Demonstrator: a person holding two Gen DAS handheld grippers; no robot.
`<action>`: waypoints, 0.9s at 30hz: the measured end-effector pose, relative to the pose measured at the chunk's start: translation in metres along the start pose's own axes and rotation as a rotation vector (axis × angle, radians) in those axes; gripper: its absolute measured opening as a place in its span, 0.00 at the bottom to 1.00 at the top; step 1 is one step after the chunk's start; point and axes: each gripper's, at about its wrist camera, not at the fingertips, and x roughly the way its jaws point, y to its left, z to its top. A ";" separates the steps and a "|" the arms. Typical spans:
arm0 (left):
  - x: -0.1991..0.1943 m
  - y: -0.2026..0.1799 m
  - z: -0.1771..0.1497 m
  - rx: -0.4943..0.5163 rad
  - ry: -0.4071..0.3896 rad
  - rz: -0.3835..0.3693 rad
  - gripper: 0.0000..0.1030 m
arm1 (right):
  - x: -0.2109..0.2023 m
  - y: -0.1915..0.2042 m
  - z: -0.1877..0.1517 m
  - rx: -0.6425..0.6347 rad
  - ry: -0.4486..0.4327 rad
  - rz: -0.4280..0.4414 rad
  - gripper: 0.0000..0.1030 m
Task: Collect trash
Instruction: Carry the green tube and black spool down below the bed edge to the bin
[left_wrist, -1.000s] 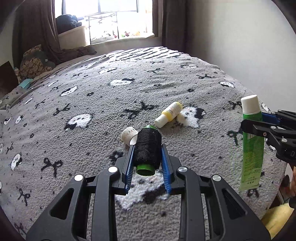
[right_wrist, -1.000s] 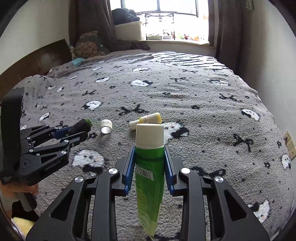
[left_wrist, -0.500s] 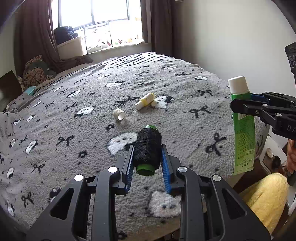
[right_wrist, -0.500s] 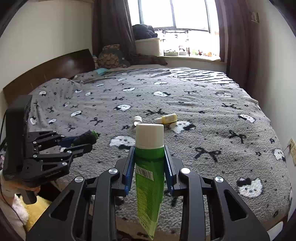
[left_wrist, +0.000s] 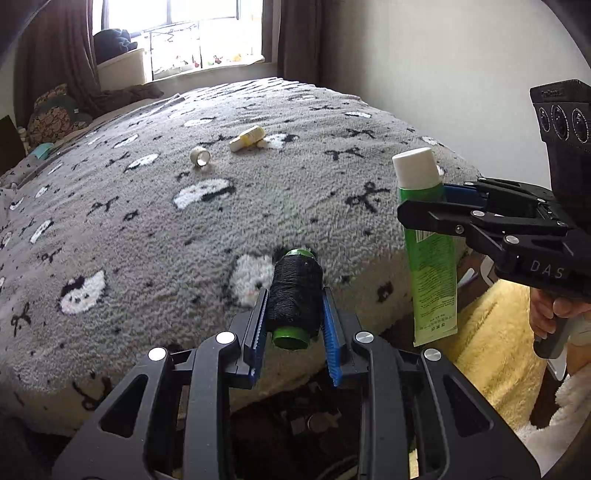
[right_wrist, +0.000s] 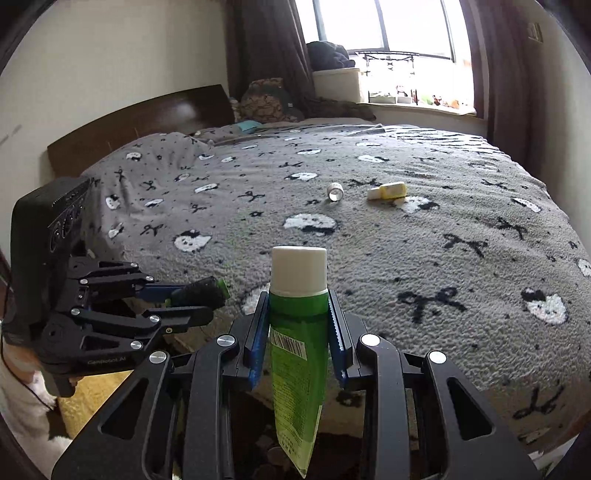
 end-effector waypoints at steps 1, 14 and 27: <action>0.001 0.000 -0.007 -0.008 0.008 -0.001 0.25 | 0.002 0.003 -0.007 -0.003 0.007 -0.001 0.29; 0.050 -0.003 -0.094 -0.143 0.150 -0.039 0.25 | 0.041 0.018 -0.101 0.042 0.120 -0.082 0.29; 0.124 -0.009 -0.152 -0.168 0.399 -0.086 0.25 | 0.090 0.015 -0.153 0.092 0.261 -0.092 0.29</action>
